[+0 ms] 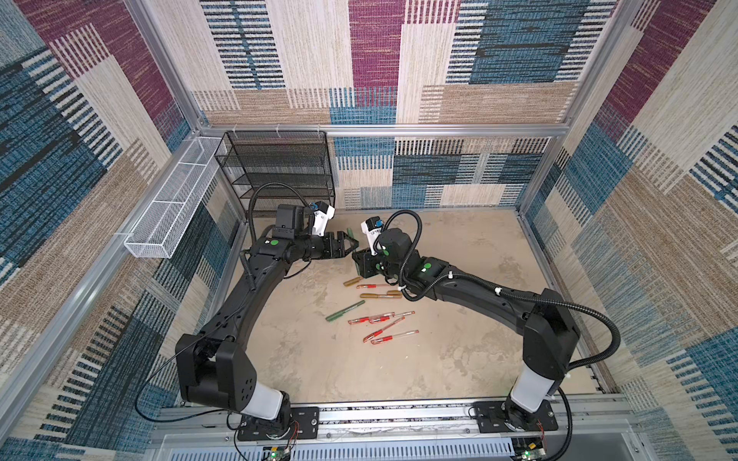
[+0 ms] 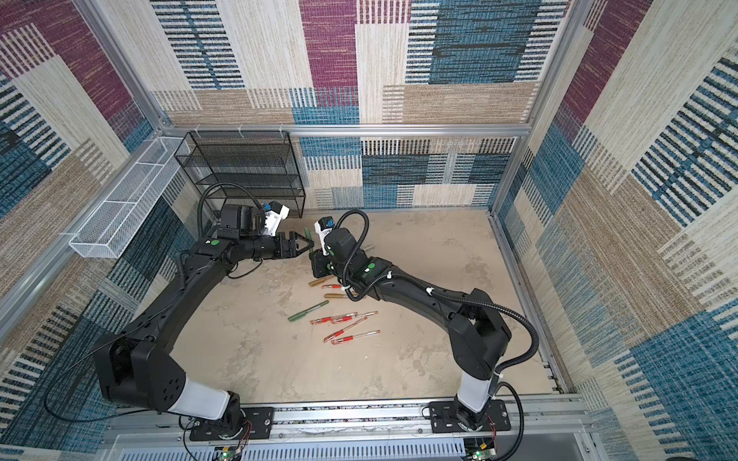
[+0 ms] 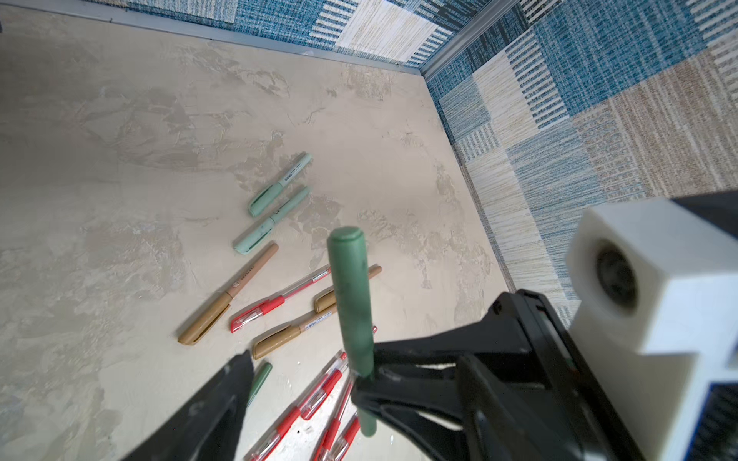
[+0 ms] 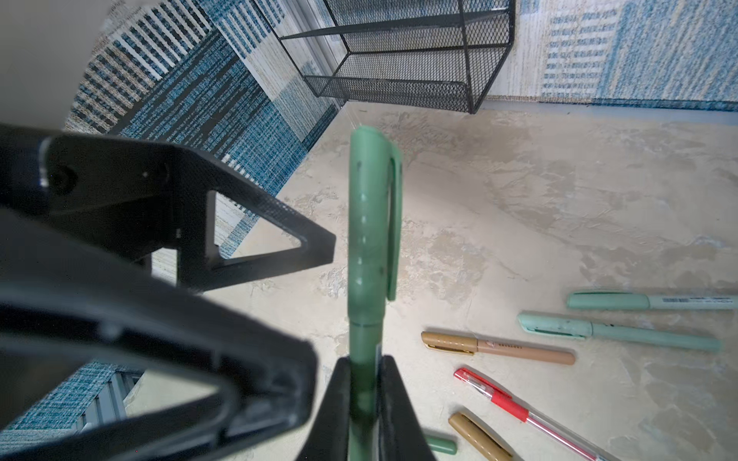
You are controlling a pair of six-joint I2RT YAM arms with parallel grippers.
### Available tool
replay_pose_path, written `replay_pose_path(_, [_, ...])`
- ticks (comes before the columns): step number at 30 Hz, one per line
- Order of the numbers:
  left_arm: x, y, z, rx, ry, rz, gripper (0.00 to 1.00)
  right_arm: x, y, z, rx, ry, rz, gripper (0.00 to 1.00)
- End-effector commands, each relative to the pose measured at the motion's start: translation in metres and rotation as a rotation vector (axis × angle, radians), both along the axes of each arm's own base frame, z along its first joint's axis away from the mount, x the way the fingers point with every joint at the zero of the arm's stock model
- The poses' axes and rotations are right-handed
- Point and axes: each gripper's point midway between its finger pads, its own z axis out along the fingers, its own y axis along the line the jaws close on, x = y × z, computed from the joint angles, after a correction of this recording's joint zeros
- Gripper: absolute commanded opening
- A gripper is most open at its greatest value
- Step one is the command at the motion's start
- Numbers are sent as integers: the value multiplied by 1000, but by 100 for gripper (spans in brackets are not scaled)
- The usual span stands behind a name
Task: Open the pen caps
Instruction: 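Lift the pen upright toward the left gripper while the left gripper closes on its cap, then pull the green cap off with the left gripper while the right gripper holds the pen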
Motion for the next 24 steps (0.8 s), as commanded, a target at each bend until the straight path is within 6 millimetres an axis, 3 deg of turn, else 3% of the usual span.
replay_pose_path(1, [10, -3, 5, -43, 28, 32, 68, 2, 7, 12, 36, -29, -6, 7])
replay_pose_path(6, [20, -5, 3, -35, 58, 35, 45, -1, 9, 11, 34, -26, 3, 7])
replay_pose_path(10, [20, -6, 6, -36, 45, 28, 29, -1, 8, 10, 29, -24, -1, 6])
replay_pose_path(15, [18, -4, 5, -26, 31, 34, 2, 0, 13, 9, 31, -21, 8, 6])
replay_pose_path(19, [14, -1, 9, -18, 12, 37, 0, -1, 14, 8, 33, -20, 16, 12])
replay_pose_path(24, [11, 0, 8, -15, 4, 37, 0, -1, 16, 4, 28, -12, 24, 34])
